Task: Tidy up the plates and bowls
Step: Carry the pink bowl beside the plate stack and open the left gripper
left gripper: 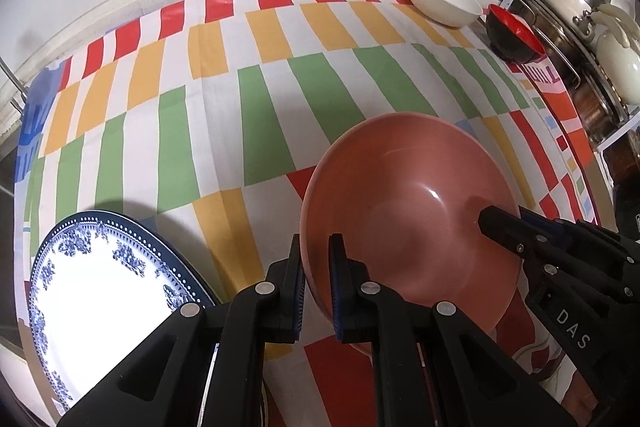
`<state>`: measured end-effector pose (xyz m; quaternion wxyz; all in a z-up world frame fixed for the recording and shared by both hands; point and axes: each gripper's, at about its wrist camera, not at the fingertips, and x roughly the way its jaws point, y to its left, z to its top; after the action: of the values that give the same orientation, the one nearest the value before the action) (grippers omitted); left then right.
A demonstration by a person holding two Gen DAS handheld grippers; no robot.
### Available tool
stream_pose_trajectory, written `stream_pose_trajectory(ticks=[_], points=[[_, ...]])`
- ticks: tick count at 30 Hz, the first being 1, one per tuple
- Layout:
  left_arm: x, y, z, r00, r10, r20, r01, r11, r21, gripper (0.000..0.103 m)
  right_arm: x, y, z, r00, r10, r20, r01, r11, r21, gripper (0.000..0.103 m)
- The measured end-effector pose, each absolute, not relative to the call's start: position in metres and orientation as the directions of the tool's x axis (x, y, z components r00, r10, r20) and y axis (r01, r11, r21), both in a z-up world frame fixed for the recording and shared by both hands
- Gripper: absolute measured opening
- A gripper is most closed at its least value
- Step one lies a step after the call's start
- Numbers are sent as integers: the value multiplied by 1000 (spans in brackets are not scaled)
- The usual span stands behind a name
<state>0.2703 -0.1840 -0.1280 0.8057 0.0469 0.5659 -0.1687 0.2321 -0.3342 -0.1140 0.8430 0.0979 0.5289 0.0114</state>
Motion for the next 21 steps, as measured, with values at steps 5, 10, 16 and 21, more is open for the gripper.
stream_pose_trajectory(ticks=[5,10,16,21], points=[[270,-184,-131,298,-218,-929,332,936,-113,12,232,-333,-118,433,117,-894,92,981,173,12],[270,-184,-131,302,-220,-928,338,934,-111,12,232,-332,-118,433,112,-895,94,981,169,12],[272,-182,-129,315,-219,-923,325,939,-112,28,231,-332,-120,432,127,-893,98,978,187,13],[271,-177,-113,376,-210,-903,320,944,-86,54,224,-337,-109,477,76,-875,115,982,148,32]])
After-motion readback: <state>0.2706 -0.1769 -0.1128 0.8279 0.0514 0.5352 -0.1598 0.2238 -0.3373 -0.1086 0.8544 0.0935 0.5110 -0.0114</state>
